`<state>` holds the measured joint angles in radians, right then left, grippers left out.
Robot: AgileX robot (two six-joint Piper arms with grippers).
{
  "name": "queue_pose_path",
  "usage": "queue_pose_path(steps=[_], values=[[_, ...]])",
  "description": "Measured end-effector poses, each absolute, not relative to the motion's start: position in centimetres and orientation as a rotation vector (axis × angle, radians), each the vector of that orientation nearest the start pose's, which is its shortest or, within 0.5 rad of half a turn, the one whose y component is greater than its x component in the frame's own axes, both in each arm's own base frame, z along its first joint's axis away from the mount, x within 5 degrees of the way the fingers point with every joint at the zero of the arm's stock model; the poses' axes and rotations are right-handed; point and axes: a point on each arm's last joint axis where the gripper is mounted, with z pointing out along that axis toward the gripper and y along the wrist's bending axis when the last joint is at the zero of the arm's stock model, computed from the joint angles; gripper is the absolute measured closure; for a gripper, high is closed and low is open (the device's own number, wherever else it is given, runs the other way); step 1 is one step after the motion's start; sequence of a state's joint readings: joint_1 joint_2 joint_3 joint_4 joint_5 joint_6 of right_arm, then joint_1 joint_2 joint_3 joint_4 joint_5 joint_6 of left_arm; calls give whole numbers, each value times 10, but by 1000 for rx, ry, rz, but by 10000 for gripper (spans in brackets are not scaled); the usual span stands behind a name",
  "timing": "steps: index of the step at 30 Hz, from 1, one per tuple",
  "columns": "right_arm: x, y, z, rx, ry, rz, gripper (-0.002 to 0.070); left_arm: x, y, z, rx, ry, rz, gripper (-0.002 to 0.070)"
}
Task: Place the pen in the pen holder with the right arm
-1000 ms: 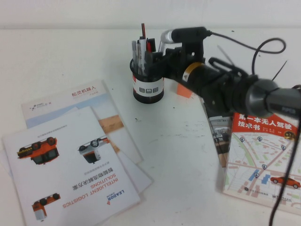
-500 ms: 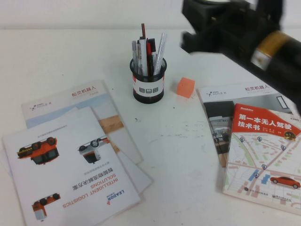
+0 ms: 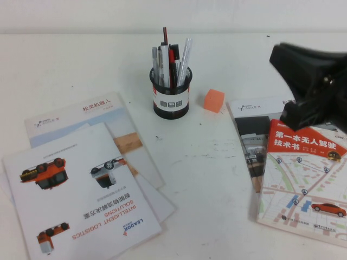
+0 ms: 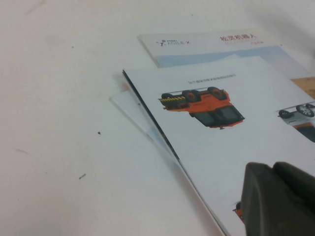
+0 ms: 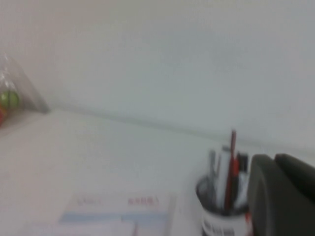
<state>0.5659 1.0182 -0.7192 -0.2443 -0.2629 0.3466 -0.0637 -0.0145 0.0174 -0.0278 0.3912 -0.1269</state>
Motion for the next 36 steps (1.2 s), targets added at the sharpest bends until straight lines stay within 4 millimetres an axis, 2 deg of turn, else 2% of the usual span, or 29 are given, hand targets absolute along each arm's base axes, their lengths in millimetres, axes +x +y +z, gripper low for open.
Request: queue_pose_path(steps=[6, 14, 18, 26, 31, 36], values=[[187, 117, 319, -403, 1692, 512, 695, 52, -4, 173, -76, 1879, -159, 678], [153, 94, 274, -398, 1748, 503, 695, 52, -4, 173, -76, 1879, -159, 678], [138, 72, 253, -314, 1851, 441, 695, 52, -4, 173, -76, 1879, -159, 678], [91, 17, 236, -49, 1688, 241, 695, 52, -4, 173, -76, 1879, -159, 678], [69, 4, 223, 61, 1559, 144, 695, 52, -4, 173, -76, 1879, -159, 677], [62, 1, 218, 88, 1540, 113, 695, 52, -4, 173, -76, 1879, -159, 678]])
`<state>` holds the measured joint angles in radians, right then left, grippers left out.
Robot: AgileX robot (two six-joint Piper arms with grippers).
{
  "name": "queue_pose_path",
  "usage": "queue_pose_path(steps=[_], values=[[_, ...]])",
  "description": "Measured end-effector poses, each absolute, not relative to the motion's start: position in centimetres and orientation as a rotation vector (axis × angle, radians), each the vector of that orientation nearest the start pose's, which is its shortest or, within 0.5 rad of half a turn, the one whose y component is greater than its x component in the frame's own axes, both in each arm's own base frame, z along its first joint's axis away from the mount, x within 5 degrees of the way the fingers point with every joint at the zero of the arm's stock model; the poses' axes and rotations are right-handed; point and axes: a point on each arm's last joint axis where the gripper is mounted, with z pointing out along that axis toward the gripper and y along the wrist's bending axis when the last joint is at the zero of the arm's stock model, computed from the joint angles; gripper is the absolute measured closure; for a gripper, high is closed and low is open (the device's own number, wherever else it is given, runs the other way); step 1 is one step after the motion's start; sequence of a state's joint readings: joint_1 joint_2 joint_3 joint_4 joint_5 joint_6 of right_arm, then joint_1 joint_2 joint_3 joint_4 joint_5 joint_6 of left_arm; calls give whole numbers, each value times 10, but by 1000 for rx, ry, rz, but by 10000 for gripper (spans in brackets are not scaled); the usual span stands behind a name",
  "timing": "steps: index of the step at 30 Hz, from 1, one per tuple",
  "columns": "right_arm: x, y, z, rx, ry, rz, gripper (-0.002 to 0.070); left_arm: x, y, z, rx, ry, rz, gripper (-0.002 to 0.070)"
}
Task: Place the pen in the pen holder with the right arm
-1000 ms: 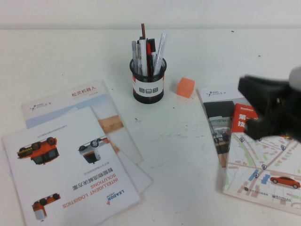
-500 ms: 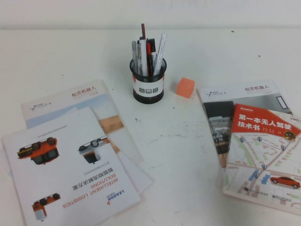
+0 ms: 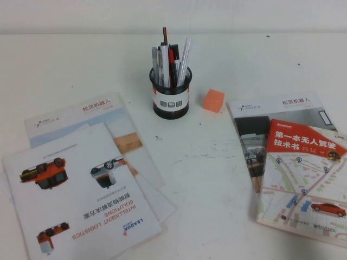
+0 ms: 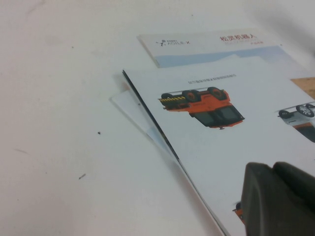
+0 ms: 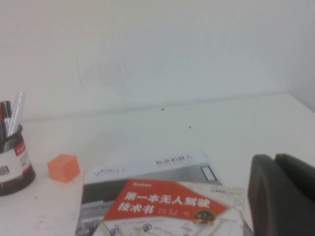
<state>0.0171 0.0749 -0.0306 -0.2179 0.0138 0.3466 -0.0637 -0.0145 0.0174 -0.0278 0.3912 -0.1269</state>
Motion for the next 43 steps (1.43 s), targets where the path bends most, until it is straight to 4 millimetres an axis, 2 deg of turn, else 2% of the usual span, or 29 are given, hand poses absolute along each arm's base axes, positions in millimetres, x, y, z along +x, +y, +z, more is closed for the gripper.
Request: queue_pose_path(steps=[8, 12, 20, 43], values=[[61, 0, 199, 123, 1613, 125, 695, 52, -4, 173, -76, 1879, -159, 678], [57, 1, 193, 53, 1641, 68, 695, 52, -4, 173, -76, 1879, -159, 678], [54, 3, 174, 12, 1840, 61, 695, 52, -4, 173, -76, 1879, -159, 677], [53, 3, 172, 3, 1860, 59, 696, 52, -4, 173, -76, 1879, -159, 678]])
